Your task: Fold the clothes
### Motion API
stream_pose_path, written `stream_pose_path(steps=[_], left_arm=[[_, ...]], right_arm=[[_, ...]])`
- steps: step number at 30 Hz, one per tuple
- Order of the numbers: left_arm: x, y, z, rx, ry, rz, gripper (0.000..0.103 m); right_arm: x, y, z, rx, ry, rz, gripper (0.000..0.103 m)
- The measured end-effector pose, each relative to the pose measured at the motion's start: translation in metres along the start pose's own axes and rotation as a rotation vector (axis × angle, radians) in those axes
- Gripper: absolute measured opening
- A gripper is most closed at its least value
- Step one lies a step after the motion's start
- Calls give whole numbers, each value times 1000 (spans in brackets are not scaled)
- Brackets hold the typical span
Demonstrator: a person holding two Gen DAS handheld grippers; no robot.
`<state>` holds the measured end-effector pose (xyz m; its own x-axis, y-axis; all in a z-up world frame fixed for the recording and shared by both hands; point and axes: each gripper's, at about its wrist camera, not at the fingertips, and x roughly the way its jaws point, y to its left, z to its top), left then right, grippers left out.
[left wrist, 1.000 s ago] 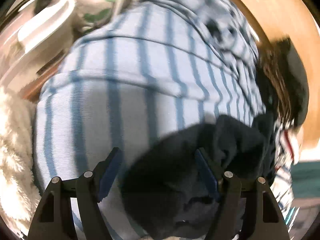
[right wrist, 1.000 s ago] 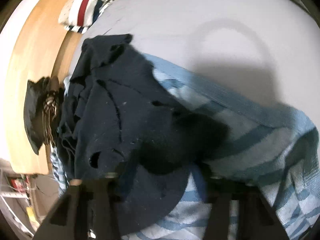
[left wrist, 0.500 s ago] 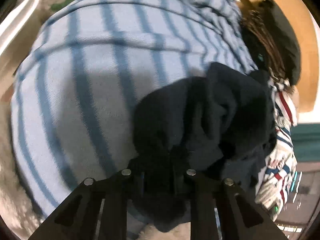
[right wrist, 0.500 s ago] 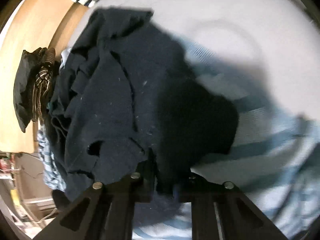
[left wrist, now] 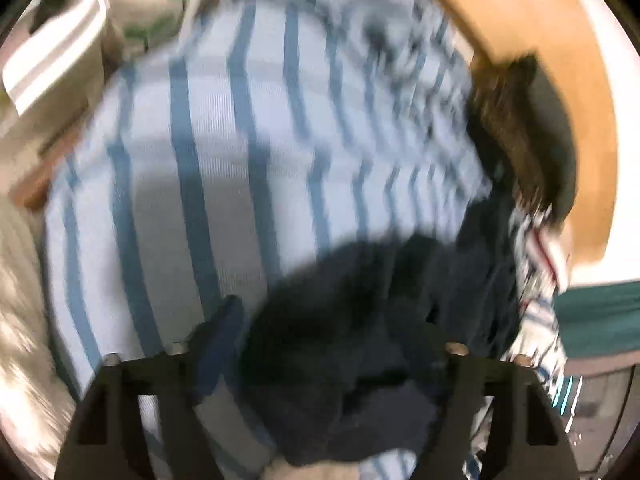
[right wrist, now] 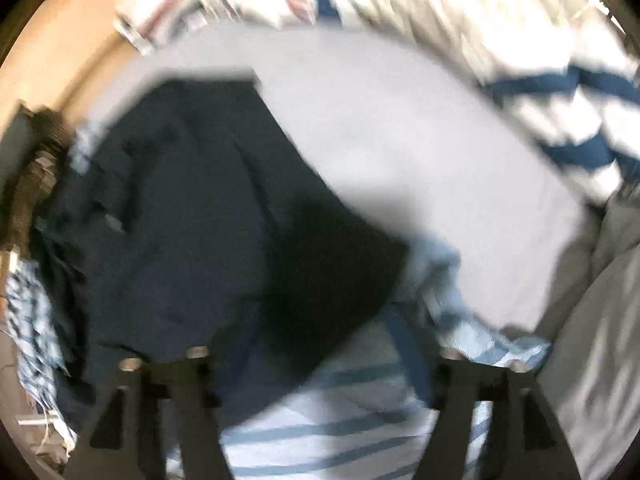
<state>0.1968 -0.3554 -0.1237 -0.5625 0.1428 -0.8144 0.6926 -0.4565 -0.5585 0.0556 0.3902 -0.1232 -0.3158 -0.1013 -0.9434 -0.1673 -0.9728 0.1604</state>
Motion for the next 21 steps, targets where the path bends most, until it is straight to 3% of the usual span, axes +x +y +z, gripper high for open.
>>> stream_pose_path(steps=[2,4,7,8,10,11,14,16,17,18,21], left_arm=[[-13,-6,10,30,-64,-14,78],[-23,-14,25,98,-80,-11,78],[2,-52,40,277,-58,4,78],[12,-62,38,344,-37,11,78],[28,-87,26,489,2,51,78],[35,-97,20,554,-2,84,78],[46,-113,10,662,-33,122,78],[50,-116,10,682,-44,114,78],[52,-116,13,681,-43,104,78],[53,-117,16,681,-39,91,78],[65,-134,25,715,-26,56,78]], right_arm=[[-31,20,4,-4,-115,29,85],[-46,51,9,-43,-162,57,88],[-29,123,10,-153,-34,372,92],[-16,144,9,-196,40,431,92],[27,201,3,-298,215,511,91],[52,229,-1,-345,275,511,90],[107,277,1,-359,337,471,87],[135,294,-7,-334,429,531,73],[140,301,-11,-343,463,562,37],[139,311,-14,-372,477,592,21],[108,349,-15,-553,404,663,20]])
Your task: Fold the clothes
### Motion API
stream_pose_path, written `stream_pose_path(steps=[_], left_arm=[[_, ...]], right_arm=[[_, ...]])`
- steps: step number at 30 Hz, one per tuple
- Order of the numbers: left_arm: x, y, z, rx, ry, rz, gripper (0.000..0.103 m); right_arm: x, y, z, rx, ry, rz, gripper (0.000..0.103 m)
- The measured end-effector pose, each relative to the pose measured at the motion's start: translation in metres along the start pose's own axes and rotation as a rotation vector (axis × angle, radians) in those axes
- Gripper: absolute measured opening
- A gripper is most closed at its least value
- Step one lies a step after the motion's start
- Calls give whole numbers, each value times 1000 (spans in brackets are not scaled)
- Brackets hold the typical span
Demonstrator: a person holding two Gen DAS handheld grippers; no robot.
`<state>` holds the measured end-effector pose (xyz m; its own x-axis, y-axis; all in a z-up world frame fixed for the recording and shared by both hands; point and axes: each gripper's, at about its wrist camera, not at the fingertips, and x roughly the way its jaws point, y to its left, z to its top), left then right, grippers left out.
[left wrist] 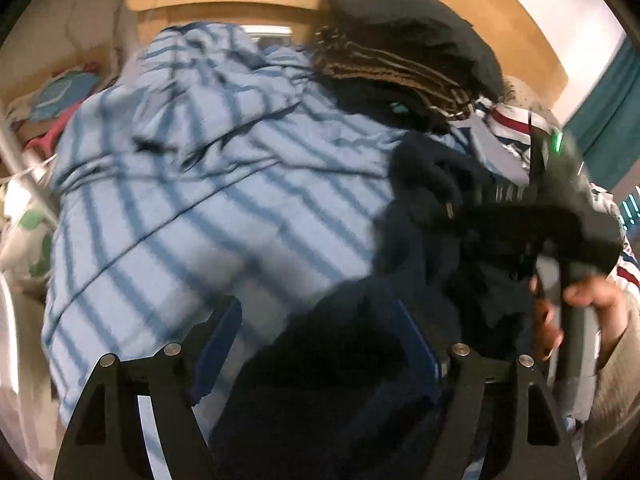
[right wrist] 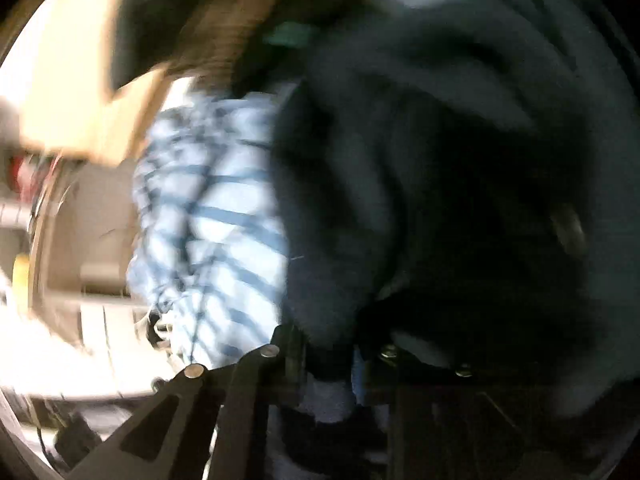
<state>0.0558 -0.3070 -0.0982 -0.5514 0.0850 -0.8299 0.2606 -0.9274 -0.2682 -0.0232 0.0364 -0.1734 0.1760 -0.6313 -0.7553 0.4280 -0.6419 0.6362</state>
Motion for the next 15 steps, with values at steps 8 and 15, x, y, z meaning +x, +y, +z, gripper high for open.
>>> stream_pose_path(steps=[8,15], left_arm=[[62,-37,70,11,46,88,78],[80,57,110,-328,28,398,70]], right_arm=[[-29,93,64,-235,-72,60,32],[-63,71,64,-125,-139,142,82]])
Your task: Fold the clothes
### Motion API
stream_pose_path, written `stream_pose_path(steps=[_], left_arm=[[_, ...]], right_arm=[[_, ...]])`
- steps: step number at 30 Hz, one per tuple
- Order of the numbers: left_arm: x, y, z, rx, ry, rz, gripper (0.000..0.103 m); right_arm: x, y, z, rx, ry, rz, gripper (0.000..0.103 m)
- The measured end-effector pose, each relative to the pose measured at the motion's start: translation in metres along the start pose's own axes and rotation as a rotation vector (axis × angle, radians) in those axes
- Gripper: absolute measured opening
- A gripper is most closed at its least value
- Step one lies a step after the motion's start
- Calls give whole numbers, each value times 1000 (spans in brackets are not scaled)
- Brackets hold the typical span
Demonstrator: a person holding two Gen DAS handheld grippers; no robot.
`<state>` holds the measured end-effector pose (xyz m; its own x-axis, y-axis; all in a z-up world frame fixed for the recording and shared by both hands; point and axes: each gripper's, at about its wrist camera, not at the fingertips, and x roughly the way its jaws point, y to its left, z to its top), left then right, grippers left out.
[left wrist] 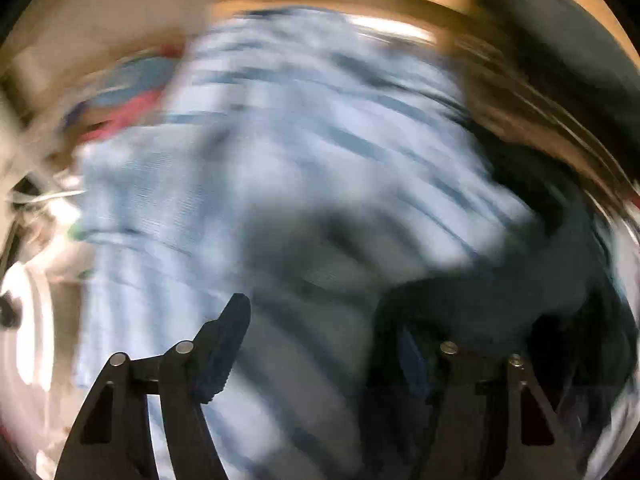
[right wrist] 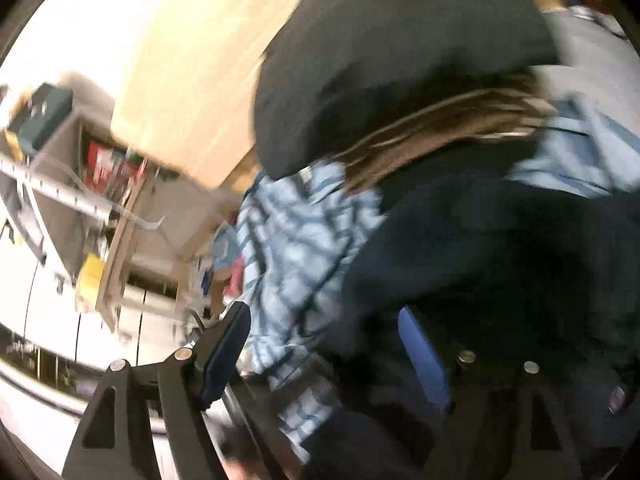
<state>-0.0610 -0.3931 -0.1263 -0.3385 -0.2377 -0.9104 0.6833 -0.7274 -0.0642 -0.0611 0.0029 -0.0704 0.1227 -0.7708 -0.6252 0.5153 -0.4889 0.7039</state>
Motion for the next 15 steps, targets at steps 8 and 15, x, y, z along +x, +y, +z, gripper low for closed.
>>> stream_pose_path(steps=[8,15], left_arm=[[7,85,5,-415,54,-223,70],[-11,83,-17,-367,132,-509,70]], right_arm=[[-63,-89,-63,329,-176,-91,86],[-98,-165,-116,592,-282,-146,85]])
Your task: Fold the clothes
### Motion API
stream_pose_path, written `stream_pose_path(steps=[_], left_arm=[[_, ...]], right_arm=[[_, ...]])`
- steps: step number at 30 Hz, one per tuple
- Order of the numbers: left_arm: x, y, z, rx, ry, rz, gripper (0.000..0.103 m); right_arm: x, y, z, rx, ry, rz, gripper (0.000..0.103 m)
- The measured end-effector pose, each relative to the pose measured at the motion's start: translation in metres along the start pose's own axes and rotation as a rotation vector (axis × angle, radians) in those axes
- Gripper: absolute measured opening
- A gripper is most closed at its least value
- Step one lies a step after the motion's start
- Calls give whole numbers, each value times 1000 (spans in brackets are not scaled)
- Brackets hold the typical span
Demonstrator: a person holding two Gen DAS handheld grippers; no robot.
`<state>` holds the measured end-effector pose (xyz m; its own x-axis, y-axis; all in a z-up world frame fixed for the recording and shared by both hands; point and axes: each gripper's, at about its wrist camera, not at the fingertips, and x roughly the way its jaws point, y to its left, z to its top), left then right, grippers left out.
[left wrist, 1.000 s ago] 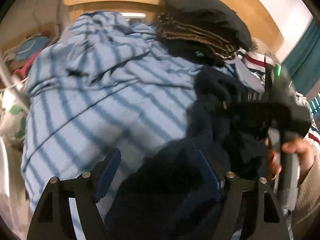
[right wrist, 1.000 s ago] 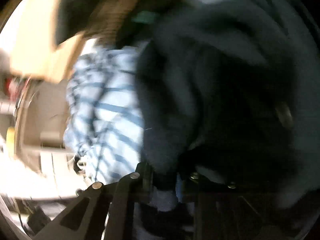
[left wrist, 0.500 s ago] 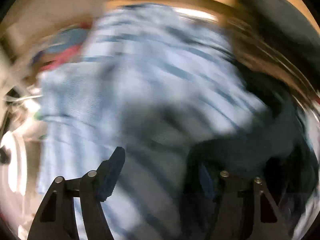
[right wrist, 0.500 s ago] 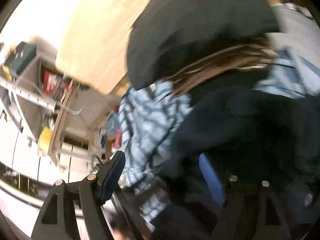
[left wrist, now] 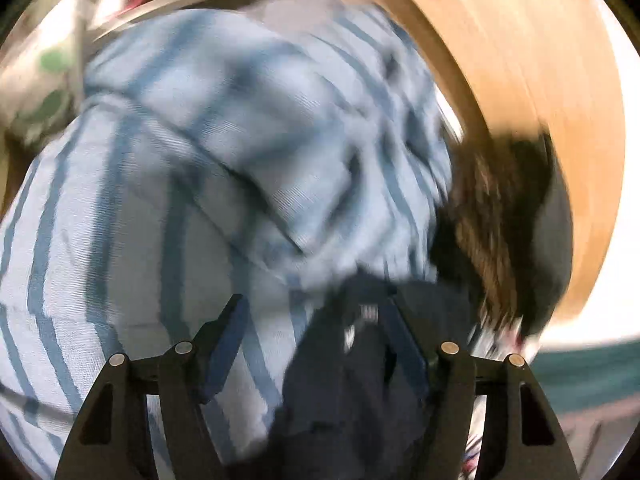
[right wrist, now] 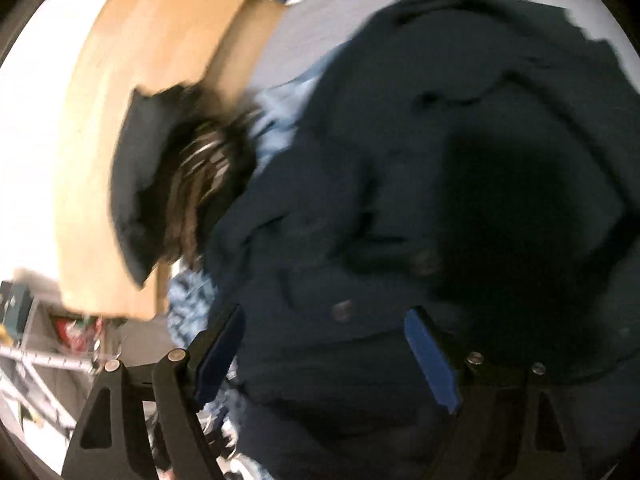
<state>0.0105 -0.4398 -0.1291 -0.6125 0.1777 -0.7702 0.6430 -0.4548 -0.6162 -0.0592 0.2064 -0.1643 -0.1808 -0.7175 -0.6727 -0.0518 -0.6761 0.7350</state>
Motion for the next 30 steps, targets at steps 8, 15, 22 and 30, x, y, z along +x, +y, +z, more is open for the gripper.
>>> stream_pose_path(steps=[8,15,22,30], left_arm=[[46,-82,-70,304,207,-61,70],[70,-123,-96,486,153,106,70],[105,-142,-88,608,57,383,70],[142,-110,-62,434,106,516,78]], right_arm=[[-16,-24,16,22,-123,-156,74],[-22,7,38,-293,-199,-473,57],[-17,5,71,-283,-163,-374,64],[3,-38,118,-44,-70,-143,71]])
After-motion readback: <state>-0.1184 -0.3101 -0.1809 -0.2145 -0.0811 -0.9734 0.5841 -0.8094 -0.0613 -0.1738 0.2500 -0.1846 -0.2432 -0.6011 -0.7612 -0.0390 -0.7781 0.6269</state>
